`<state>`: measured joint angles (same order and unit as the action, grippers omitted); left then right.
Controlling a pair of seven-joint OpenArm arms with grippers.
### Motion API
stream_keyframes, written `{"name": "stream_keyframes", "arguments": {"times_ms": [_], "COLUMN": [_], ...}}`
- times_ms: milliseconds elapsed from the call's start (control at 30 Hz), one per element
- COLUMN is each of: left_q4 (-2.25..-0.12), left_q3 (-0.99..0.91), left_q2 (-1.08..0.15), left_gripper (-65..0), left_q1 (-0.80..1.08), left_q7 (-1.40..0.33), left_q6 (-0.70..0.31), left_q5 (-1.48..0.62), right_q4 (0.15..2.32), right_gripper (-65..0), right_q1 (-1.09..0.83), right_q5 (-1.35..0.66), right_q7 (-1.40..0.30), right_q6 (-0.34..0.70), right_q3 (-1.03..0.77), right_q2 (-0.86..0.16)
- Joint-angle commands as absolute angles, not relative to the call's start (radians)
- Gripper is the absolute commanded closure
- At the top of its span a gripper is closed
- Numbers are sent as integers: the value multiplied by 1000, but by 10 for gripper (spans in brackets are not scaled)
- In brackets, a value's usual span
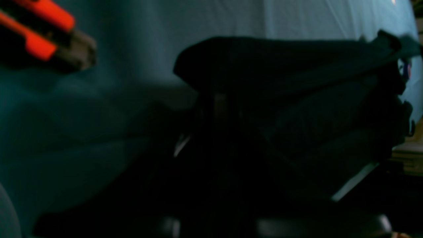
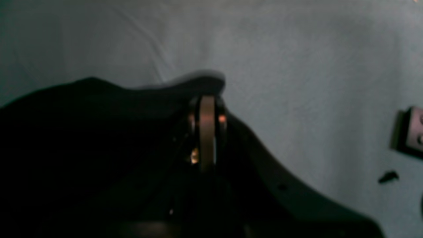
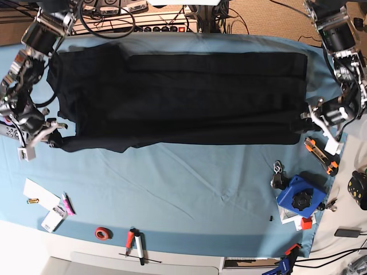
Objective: Layout the t-shirt on the table in an organized manner, then fold the t-shirt properly
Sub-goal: 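Fold the hem over toward the collar edge with both grippers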
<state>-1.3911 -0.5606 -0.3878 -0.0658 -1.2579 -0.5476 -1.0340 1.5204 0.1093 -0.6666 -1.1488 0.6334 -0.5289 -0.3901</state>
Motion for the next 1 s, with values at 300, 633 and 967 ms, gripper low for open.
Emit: {"name": "stream_keyframes", "arguments": {"times_ms": [300, 633, 967], "left_q4": [-1594, -1621, -1657], "left_q3": [-618, -619, -619], "left_q2": [-410, -410, -410], "left_gripper": [0, 0, 0], "left_q1": [23, 112, 134], "left_q7": [-1333, -1369, -1383], "left_q6": [-551, -541, -540], "left_q5": [-1116, -1131, -1131], "right_q4": [1685, 1728, 1728], "right_gripper": [0, 0, 0], "right_q1": [-36, -125, -128], "right_q5": [-752, -797, -970], "right_q7": [-1184, -1221, -1395], "right_q6": [640, 640, 655], "right_q3": [-585, -595, -773], "right_q2": [-412, -407, -408]}}
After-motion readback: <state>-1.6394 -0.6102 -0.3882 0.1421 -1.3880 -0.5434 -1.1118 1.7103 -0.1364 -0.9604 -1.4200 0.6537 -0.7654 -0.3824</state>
